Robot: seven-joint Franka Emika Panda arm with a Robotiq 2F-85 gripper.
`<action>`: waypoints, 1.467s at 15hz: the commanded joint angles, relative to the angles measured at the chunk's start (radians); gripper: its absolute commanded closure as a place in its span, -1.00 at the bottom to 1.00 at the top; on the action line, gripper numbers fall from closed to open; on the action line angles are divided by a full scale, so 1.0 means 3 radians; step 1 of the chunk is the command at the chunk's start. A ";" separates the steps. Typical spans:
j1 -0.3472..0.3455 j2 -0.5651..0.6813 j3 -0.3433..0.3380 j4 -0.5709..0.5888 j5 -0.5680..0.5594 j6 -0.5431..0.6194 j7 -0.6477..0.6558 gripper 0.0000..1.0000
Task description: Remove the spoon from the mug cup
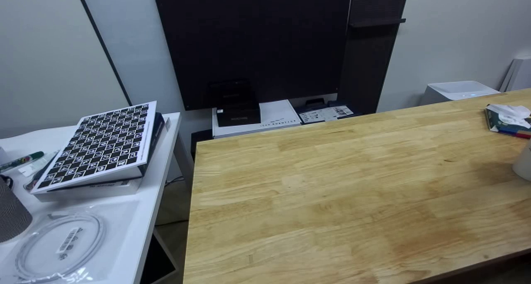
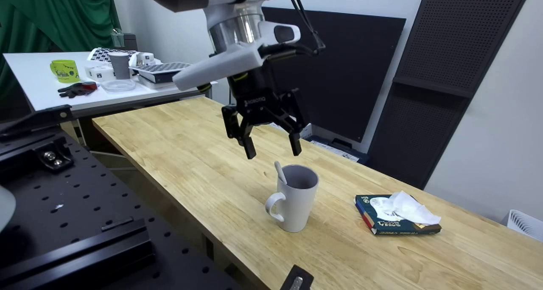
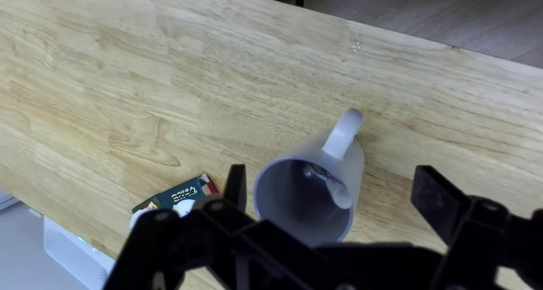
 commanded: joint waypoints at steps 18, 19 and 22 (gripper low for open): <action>-0.0031 0.0670 0.0074 0.0556 -0.1359 0.0074 0.1453 0.10; -0.0030 0.0676 0.0075 0.0556 -0.1363 0.0069 0.1461 0.22; -0.0022 0.0657 0.0079 0.0544 -0.1418 0.0043 0.1506 0.66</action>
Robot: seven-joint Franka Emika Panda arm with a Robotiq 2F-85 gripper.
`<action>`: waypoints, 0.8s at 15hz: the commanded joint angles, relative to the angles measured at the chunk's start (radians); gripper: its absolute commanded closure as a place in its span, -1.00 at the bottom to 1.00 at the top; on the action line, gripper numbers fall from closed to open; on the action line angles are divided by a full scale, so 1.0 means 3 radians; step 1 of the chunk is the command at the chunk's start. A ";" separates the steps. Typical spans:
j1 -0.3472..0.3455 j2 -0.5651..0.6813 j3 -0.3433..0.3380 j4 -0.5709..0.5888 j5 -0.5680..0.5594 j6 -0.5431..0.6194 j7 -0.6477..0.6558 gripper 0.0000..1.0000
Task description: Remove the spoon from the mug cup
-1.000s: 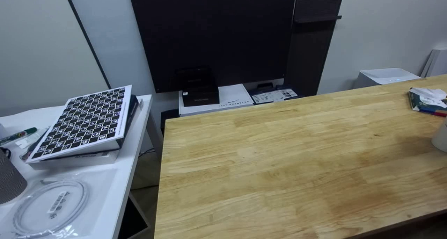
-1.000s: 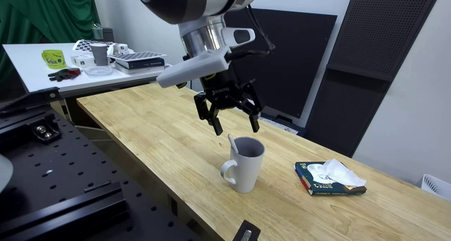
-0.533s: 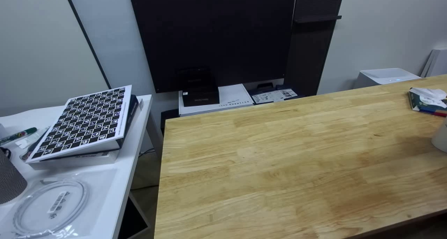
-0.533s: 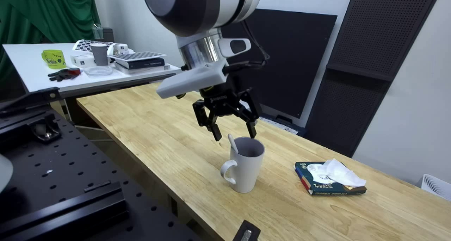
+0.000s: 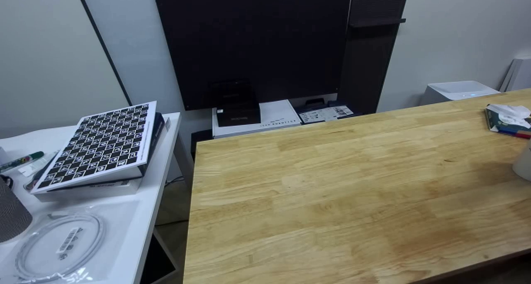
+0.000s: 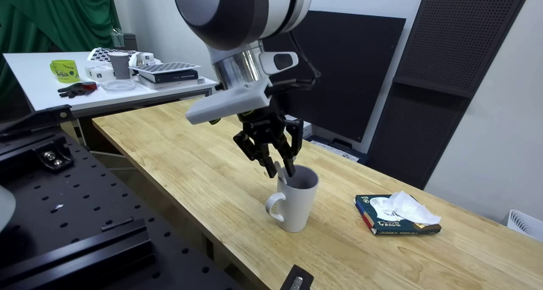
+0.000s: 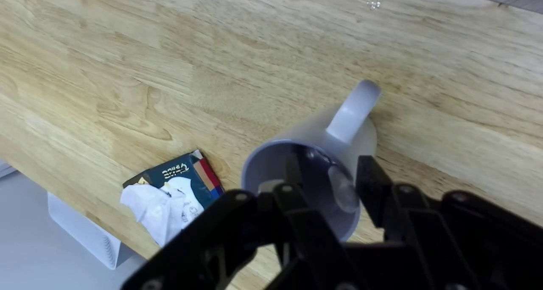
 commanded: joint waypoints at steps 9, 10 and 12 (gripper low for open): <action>0.0021 -0.0002 -0.0037 0.0039 0.0336 -0.0242 -0.0139 0.93; 0.0016 -0.0022 -0.0047 0.0034 0.0480 -0.0261 -0.0226 0.93; -0.0017 -0.0086 -0.0068 0.0026 0.0861 -0.0261 -0.0526 0.93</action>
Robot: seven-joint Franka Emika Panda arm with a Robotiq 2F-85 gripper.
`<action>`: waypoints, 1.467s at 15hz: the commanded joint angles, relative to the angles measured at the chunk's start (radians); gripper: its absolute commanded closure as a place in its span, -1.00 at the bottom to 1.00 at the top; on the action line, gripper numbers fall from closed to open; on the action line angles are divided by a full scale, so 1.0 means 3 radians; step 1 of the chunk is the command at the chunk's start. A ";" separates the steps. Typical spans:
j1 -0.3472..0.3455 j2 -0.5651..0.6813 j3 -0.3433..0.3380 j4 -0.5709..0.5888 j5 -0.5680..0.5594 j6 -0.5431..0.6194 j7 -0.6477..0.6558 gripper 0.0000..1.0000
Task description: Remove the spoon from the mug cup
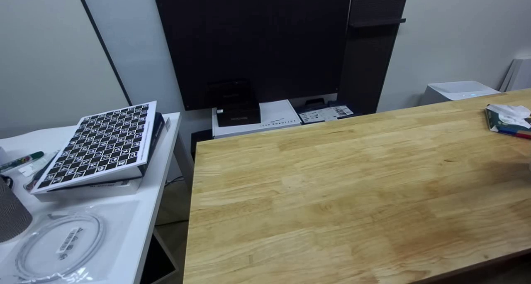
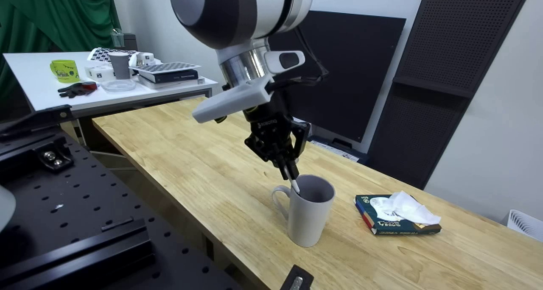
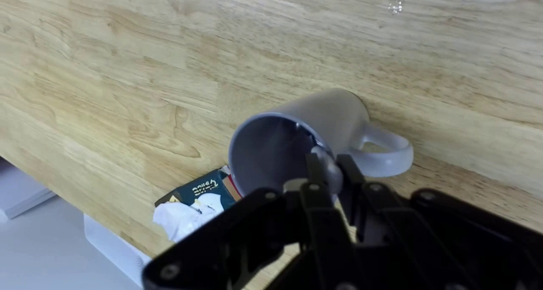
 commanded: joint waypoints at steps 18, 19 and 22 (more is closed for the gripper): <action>-0.0187 -0.1207 0.0214 0.0289 0.3460 -0.1059 -0.3368 0.93; -0.0136 -0.1352 0.0161 0.0271 0.3299 -0.0986 -0.3255 0.93; -0.0115 -0.1658 0.0187 0.0186 0.2838 -0.0666 -0.2946 0.93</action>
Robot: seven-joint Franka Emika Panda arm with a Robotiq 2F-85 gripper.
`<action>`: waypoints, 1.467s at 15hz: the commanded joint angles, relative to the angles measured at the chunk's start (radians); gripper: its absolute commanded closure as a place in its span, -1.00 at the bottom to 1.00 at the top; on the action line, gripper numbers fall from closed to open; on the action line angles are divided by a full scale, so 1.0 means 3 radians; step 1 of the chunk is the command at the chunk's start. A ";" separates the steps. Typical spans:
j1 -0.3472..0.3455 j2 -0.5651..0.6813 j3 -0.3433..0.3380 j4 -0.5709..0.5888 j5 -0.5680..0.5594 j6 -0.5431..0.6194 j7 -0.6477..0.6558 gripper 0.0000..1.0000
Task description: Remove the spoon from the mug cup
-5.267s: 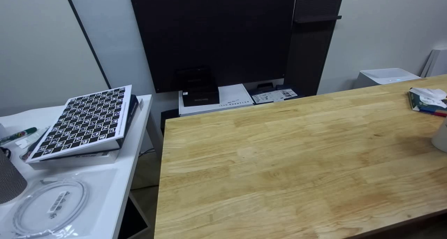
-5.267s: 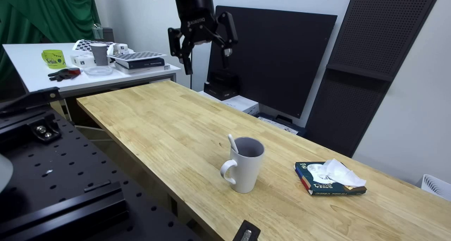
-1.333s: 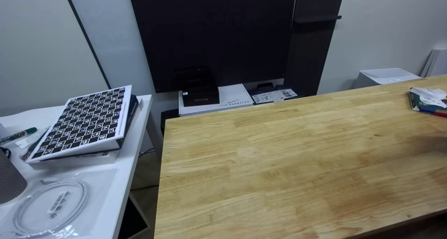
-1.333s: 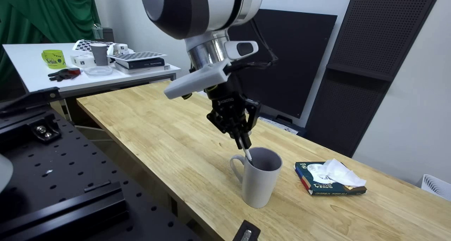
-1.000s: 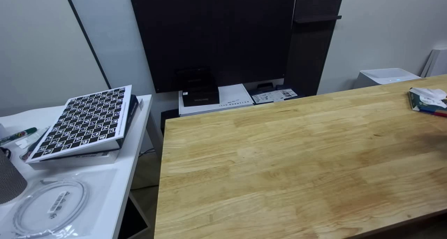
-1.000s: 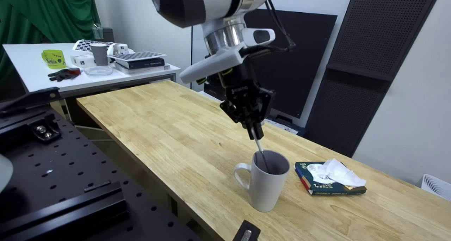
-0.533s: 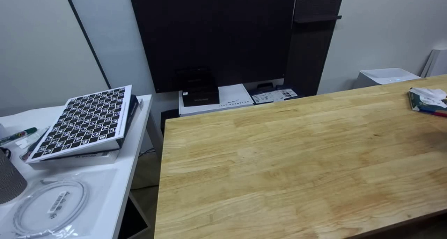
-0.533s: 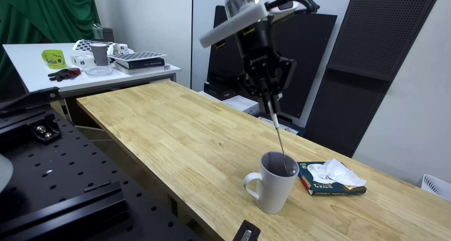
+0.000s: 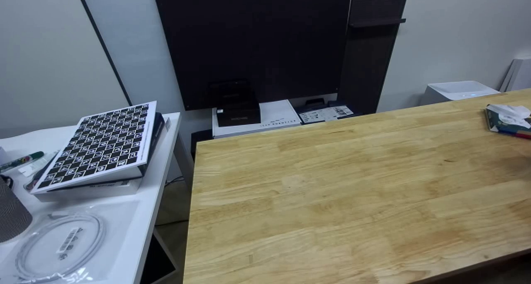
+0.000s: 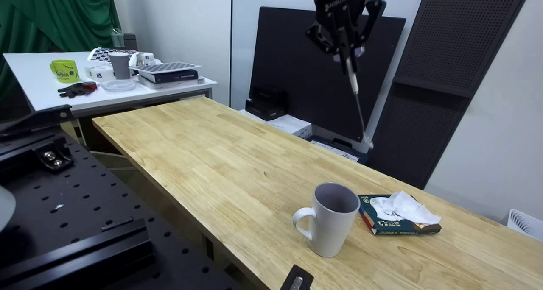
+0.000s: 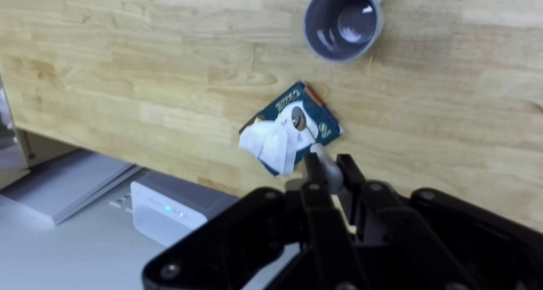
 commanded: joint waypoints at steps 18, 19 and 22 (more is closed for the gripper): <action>0.0337 0.0435 0.0465 -0.0055 -0.2796 0.1405 0.2946 0.93; 0.0362 0.0523 0.0480 -0.0035 -0.2871 0.1381 0.3008 0.93; 0.0431 0.0837 0.0514 0.0037 -0.3140 0.1304 0.3197 0.93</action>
